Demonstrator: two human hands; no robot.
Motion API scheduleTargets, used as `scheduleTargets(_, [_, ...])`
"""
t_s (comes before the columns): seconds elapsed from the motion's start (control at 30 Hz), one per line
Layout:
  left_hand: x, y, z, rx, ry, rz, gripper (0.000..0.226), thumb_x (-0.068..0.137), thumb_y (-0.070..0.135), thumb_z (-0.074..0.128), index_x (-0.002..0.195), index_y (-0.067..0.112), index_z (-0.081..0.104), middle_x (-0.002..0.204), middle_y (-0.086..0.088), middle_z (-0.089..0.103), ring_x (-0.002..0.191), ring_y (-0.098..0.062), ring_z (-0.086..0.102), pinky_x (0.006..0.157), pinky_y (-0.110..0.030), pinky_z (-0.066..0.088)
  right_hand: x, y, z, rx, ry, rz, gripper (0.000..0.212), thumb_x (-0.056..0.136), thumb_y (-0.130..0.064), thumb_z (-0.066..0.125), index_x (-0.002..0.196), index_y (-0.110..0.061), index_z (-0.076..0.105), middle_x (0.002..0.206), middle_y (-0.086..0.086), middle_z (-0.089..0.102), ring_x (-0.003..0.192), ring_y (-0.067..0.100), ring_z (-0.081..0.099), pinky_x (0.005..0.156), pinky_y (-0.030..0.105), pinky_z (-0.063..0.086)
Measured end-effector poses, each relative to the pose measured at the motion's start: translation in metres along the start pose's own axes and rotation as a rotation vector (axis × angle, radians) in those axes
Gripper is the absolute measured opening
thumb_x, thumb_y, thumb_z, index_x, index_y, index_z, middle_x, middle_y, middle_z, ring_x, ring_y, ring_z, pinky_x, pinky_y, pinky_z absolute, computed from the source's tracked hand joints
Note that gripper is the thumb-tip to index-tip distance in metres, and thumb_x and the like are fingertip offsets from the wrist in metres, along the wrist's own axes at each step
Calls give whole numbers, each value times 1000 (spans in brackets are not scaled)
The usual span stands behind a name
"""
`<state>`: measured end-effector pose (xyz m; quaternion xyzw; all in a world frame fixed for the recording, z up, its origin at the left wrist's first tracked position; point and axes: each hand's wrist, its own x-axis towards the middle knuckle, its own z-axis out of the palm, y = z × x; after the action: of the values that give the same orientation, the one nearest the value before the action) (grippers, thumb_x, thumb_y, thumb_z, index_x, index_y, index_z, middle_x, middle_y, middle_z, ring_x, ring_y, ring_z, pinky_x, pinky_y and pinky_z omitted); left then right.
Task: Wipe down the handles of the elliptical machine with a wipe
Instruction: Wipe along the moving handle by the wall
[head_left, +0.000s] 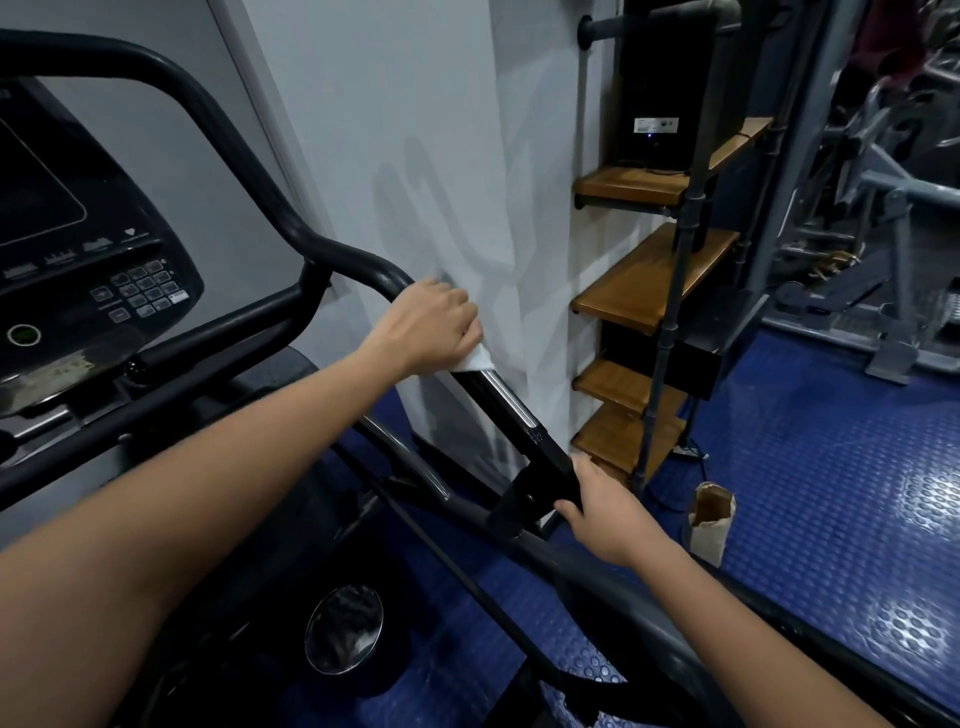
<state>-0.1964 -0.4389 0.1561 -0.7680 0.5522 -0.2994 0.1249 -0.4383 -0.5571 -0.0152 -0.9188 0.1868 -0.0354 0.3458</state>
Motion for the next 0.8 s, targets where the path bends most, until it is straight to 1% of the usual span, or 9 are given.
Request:
scheduleTargets(0.1, [1,19,-4,48,-45,-92,43,90,26,30,50,15,42,50,0,33,52,-23,36,64,-34,29,-9,12,-1,-87,-31,55,28,97,-36,55,118,-23,42,105,-2,61,91,20,62,78,43,54])
scheduleTargets(0.17, [-3,40,-6,68,-69,-119,40,85,21,32,45,17,34,44,-1,26,48,-21,32,60,-33,24,-16,20,-1,-153,-34,61,28,99,-40,52,119,-23,42,108,-3,61,93,20,62,74,40,52])
scheduleTargets(0.3, [-12,86,2,84,-116,-33,44,90,22,33,47,18,39,46,0,37,49,-16,33,61,-33,24,-21,23,2,-200,-2,35,28,100,-39,51,120,-21,42,110,-2,60,91,19,62,67,35,45])
scheduleTargets(0.37, [-17,113,11,16,-134,6,49,95,25,25,53,16,47,51,1,38,53,-17,34,63,-36,31,-21,23,2,-187,-5,35,28,99,-38,52,120,-21,43,109,-3,60,89,18,61,68,35,48])
scheduleTargets(0.47, [-29,133,20,-60,-102,47,49,101,28,31,64,12,58,61,-4,51,60,-24,43,71,-41,40,-23,25,2,-180,4,27,30,99,-37,53,123,-22,43,110,-3,60,89,17,61,70,35,49])
scheduleTargets(0.57, [-34,115,20,-51,-31,133,48,104,31,32,72,12,63,68,-5,58,63,-25,51,76,-38,43,-24,27,3,-178,15,12,32,99,-37,52,125,-22,43,112,-3,60,92,18,61,69,34,47])
scheduleTargets(0.67, [-19,71,13,-35,-8,99,49,100,30,36,63,11,63,59,-5,59,57,-24,51,72,-35,44,-24,29,1,-145,-1,11,32,98,-37,53,125,-23,43,112,-3,61,94,19,62,74,36,50])
scheduleTargets(0.73, [-7,44,2,0,-82,35,54,96,30,32,59,8,64,55,-7,59,56,-26,52,70,-33,44,-23,31,-1,-116,-12,24,32,97,-38,55,123,-24,45,110,-3,62,94,20,63,76,37,52])
scheduleTargets(0.8, [3,29,-12,48,-212,-45,56,95,31,28,63,4,66,62,-11,64,63,-28,60,75,-32,46,-21,32,-3,-126,-33,27,30,97,-41,55,119,-23,46,105,-3,62,91,20,63,77,38,53])
